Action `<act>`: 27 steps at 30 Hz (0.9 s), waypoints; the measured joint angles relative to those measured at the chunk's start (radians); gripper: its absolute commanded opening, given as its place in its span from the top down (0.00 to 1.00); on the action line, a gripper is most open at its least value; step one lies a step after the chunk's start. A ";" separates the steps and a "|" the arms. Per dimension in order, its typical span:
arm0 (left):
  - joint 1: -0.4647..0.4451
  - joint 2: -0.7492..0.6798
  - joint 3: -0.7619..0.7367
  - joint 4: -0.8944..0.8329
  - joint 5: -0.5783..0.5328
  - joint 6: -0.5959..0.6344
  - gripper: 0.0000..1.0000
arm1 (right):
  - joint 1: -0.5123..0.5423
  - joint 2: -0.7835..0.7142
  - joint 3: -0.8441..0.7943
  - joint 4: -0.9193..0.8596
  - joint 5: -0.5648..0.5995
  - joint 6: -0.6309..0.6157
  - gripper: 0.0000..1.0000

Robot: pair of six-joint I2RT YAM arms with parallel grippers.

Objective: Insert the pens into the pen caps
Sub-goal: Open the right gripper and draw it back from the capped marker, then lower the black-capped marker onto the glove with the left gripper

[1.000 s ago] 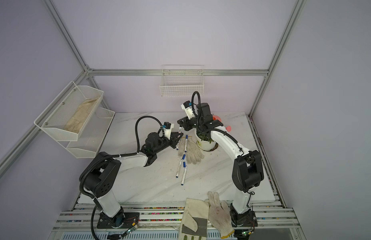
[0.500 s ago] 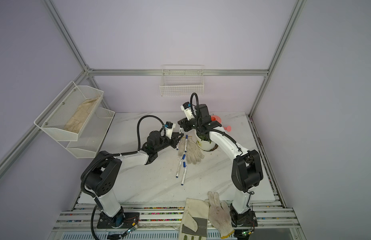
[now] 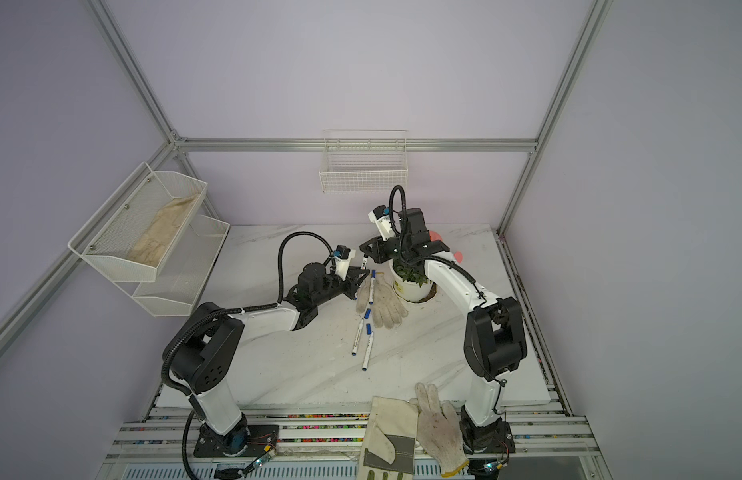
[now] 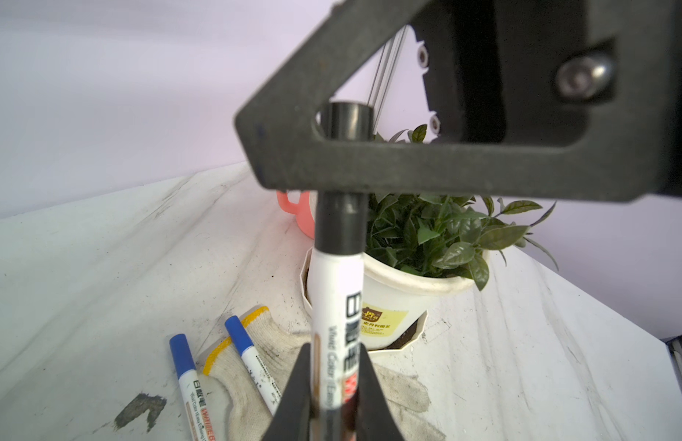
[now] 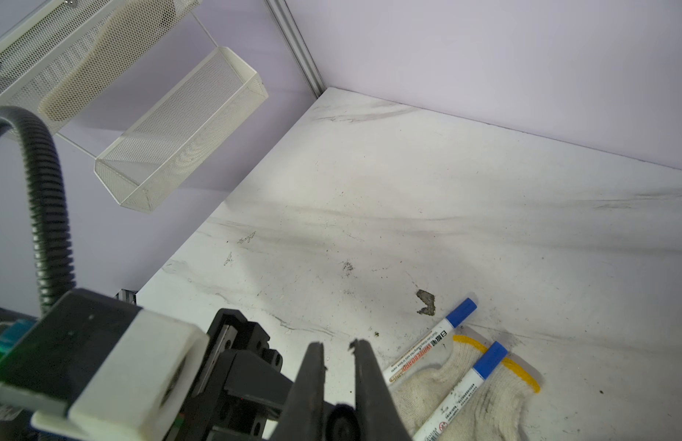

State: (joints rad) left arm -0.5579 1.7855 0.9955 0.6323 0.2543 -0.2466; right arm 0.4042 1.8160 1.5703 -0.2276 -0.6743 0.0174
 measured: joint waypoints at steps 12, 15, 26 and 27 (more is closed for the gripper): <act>-0.038 0.002 -0.027 0.138 -0.092 -0.116 1.00 | -0.033 -0.045 -0.066 0.082 -0.047 0.151 0.44; -0.038 0.019 -0.034 0.185 -0.114 -0.159 1.00 | -0.051 -0.102 -0.147 0.181 -0.023 0.219 0.41; -0.038 0.110 -0.031 -0.015 -0.139 -0.188 1.00 | -0.129 -0.246 -0.220 0.351 0.122 0.332 0.43; -0.038 0.117 -0.030 -0.050 -0.142 -0.188 1.00 | -0.131 -0.244 -0.225 0.350 0.130 0.338 0.44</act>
State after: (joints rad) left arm -0.5957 1.9022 0.9653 0.5819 0.1123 -0.4343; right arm 0.2729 1.5723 1.3453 0.1226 -0.5438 0.3553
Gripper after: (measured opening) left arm 0.134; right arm 0.571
